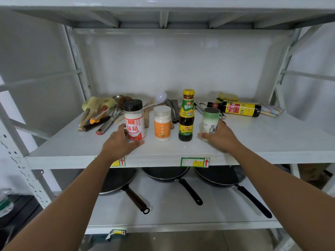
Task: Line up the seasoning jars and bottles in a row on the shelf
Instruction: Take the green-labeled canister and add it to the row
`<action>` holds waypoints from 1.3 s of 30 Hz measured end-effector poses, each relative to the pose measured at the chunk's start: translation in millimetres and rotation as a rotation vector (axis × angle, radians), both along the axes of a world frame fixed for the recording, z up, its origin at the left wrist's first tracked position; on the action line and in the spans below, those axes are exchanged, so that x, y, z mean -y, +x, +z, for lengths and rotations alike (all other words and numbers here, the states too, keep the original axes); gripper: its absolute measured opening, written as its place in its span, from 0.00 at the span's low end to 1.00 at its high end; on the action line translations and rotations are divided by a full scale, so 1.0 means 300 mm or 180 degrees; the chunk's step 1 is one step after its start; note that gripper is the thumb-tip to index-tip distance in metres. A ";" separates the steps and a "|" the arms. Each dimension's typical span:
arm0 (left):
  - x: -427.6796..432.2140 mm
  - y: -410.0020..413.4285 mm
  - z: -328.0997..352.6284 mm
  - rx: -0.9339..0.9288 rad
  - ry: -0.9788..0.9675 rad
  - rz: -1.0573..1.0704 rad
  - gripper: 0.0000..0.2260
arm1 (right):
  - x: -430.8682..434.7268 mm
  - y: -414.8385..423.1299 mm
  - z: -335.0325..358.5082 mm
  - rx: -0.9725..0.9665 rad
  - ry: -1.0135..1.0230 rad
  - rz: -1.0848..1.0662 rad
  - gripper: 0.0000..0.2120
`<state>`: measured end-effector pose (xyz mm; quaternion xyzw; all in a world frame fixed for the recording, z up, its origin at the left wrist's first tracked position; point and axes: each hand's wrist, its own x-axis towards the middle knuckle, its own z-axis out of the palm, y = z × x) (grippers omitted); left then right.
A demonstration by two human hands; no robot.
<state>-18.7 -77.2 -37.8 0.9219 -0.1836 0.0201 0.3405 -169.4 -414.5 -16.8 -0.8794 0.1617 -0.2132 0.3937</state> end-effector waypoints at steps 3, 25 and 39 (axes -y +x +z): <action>0.001 0.002 0.002 0.0003 0.0007 0.0006 0.45 | 0.025 -0.032 0.024 -0.0345 0.0086 0.0394 0.35; -0.002 -0.008 0.001 0.0049 0.0023 -0.0011 0.45 | 0.051 -0.056 0.002 -0.0108 0.0124 0.0298 0.37; 0.002 -0.006 0.003 -0.0006 0.0043 -0.0002 0.44 | 0.056 -0.052 0.004 -0.0150 0.0160 0.0341 0.36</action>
